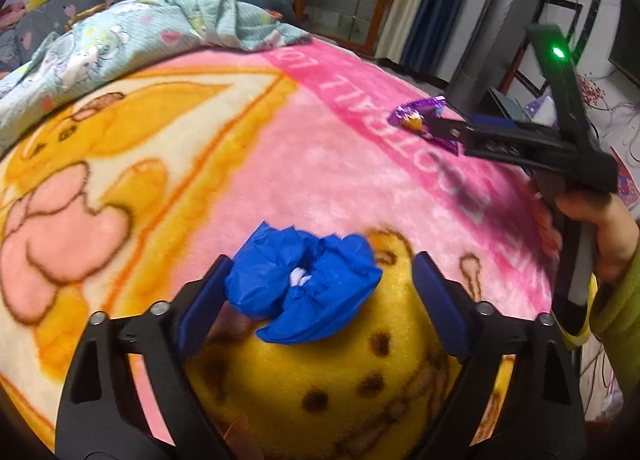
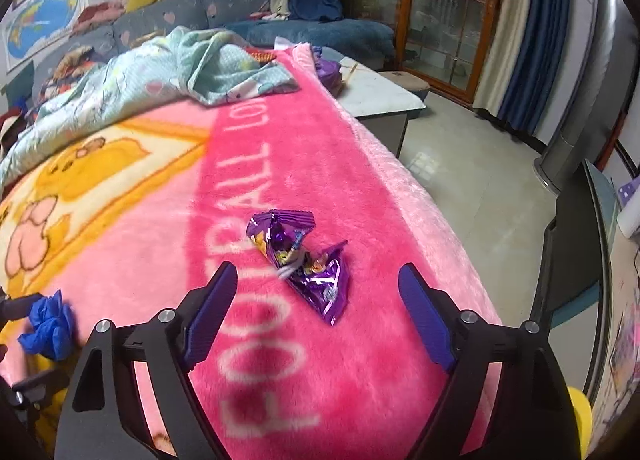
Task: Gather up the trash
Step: 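Grasp the blue plastic glove with the left gripper while the right gripper grasps the purple wrapper, then carry the blue glove and purple wrapper over the yellow bin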
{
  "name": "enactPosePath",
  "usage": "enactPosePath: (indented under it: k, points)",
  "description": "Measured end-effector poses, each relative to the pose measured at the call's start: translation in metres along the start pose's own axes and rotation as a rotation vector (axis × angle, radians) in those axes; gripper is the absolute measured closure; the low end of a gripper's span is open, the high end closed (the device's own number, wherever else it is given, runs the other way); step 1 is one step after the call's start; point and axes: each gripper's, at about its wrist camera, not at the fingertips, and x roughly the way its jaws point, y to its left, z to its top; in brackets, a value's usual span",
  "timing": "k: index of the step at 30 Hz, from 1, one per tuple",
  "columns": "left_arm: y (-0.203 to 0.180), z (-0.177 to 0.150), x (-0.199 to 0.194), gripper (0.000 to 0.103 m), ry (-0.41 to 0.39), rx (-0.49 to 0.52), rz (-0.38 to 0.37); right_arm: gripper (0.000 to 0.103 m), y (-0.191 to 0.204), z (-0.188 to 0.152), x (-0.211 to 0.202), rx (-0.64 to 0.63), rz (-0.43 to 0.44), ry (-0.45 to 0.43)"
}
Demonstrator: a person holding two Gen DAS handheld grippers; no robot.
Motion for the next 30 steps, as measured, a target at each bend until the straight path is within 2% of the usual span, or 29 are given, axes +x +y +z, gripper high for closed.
enactPosePath:
  k: [4, 7, 8, 11, 16, 22, 30]
  points:
    - [-0.006, -0.002, 0.003, 0.044, 0.015, 0.023, -0.007, 0.032, 0.005, 0.006, 0.013, -0.025, 0.002, 0.018]
    - [-0.009, -0.002, 0.007, 0.052, 0.027, 0.033, -0.010, 0.046, 0.007, 0.007, 0.023, -0.023, 0.012, 0.043]
    - [-0.009, -0.002, 0.007, 0.053, 0.027, 0.036, -0.011, 0.053, 0.007, 0.005, 0.025, -0.021, 0.014, 0.050]
    - [-0.009, -0.002, 0.007, 0.061, 0.030, 0.032, -0.020, 0.064, 0.009, -0.002, 0.027, -0.018, 0.014, 0.055]
    - [-0.007, -0.002, 0.007, 0.069, 0.032, 0.009, -0.048, 0.068, 0.003, -0.015, 0.012, 0.040, 0.060, 0.032]
    - [-0.011, -0.002, 0.004, 0.079, 0.021, -0.009, -0.098, 0.069, 0.004, -0.041, -0.013, 0.065, 0.111, 0.014]
    - [-0.035, 0.000, -0.006, 0.081, -0.015, 0.022, -0.150, 0.069, -0.005, -0.069, -0.055, 0.127, 0.146, -0.050]
